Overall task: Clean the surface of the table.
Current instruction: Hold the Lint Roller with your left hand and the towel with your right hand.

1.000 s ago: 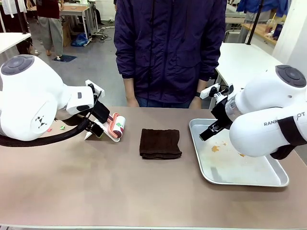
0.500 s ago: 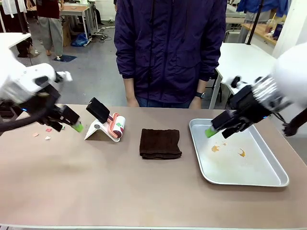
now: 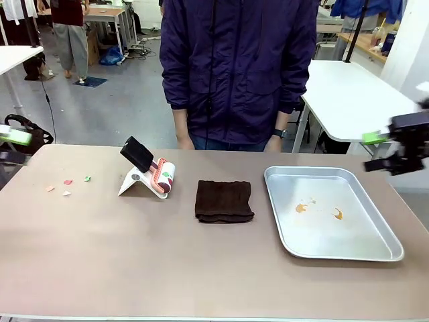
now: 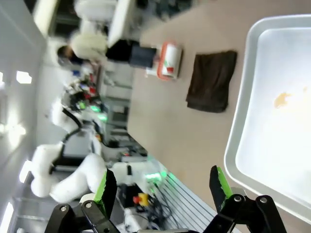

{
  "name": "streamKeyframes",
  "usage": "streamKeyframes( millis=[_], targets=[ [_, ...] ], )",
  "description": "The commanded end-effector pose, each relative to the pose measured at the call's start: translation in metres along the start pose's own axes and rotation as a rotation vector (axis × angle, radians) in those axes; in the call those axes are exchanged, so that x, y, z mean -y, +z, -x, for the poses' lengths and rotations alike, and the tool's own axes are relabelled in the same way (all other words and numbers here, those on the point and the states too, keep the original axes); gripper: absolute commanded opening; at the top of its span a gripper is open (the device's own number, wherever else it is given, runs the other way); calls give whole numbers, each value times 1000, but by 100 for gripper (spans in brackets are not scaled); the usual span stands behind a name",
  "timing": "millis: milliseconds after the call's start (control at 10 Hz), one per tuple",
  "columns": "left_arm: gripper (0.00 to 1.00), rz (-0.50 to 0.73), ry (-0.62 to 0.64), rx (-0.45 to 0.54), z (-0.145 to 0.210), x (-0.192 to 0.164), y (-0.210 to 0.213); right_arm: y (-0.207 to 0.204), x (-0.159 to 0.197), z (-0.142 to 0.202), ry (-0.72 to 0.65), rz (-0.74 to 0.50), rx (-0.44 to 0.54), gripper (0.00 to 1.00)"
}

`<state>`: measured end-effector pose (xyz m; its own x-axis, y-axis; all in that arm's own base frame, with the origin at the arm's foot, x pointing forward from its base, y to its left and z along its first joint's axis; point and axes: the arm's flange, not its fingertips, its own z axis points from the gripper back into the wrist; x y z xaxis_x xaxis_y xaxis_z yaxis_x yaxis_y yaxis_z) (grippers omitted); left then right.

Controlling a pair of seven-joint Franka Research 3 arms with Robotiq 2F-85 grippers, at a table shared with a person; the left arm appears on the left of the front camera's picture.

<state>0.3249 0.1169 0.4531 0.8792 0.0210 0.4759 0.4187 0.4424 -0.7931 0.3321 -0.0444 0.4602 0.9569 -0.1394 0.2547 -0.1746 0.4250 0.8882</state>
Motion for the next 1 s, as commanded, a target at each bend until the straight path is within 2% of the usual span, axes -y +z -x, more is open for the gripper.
streamKeyframes(
  millis=[0, 100, 200, 400, 600, 700, 800, 900],
  targets=[
    [100, 56, 60, 170, 16, -35, 33, 26, 55, 50, -67, -113, 129, 100],
    [100, 72, 85, 273, 34, -43, 48, 47, 74, 56, -95, -151, 190, 100],
    [100, 71, 123, 329, 43, -53, 57, 60, 91, 59, -126, -180, 229, 100],
    [100, 66, 184, 402, 57, -66, 58, 78, 123, 66, -195, -224, 292, 100],
    [100, 48, 251, 508, 76, -75, 60, 89, 136, 75, -233, -210, 342, 100],
    [100, 56, 224, 417, 63, -76, 74, 90, 138, 77, -218, -160, 390, 100],
    [100, 56, 224, 417, 63, -76, 74, 109, 145, 58, -257, -200, 310, 100],
    [100, 56, 224, 417, 63, -76, 74, 109, 145, 58, -257, -200, 310, 100]
  ],
)
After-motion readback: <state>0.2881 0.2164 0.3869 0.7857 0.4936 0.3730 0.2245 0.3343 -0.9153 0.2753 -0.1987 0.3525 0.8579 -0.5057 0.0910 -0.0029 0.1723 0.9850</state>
